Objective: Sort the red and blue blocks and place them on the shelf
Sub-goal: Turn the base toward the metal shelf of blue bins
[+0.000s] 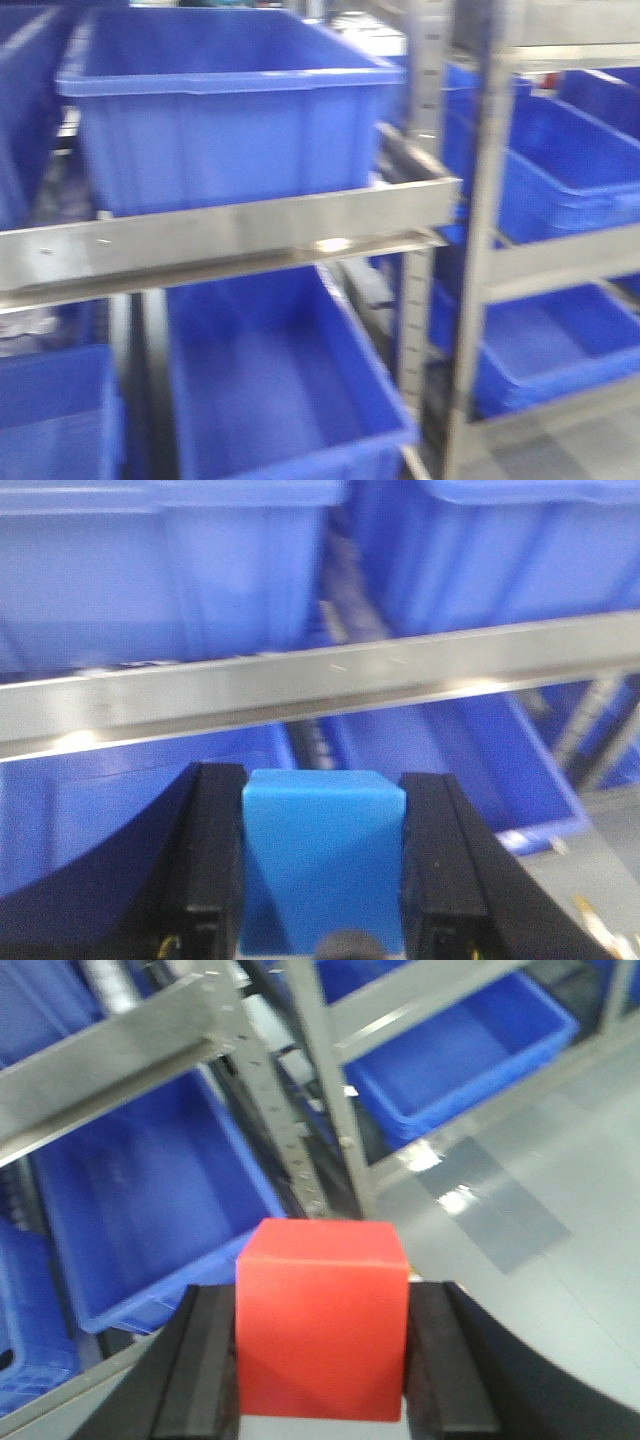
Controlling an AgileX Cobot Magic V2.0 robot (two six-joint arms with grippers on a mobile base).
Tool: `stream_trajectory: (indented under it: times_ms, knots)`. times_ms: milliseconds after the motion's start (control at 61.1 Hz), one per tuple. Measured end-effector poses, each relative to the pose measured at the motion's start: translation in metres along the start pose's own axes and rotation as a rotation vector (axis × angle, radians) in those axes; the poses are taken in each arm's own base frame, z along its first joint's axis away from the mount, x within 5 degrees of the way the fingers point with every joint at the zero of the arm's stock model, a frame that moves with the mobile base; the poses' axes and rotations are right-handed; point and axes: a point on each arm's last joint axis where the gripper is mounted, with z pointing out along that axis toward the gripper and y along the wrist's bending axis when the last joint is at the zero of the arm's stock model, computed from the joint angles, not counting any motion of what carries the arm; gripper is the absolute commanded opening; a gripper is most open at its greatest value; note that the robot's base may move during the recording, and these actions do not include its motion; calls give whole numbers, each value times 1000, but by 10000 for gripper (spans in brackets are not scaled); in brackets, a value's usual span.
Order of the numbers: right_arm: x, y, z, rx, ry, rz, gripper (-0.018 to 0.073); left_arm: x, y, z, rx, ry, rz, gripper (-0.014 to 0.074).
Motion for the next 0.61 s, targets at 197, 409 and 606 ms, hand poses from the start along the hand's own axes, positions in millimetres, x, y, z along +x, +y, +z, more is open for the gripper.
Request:
stream_trajectory:
  times_ms: [197, 409, 606]
  knots:
    - [0, 0, 0, 0, 0, 0, 67, 0, 0, 0, 0, 0, 0, 125]
    - [0, 0, 0, 0, 0, 0, 67, 0, 0, 0, 0, 0, 0, 125]
    - [0, 0, 0, 0, 0, 0, 67, 0, 0, 0, 0, 0, 0, 125]
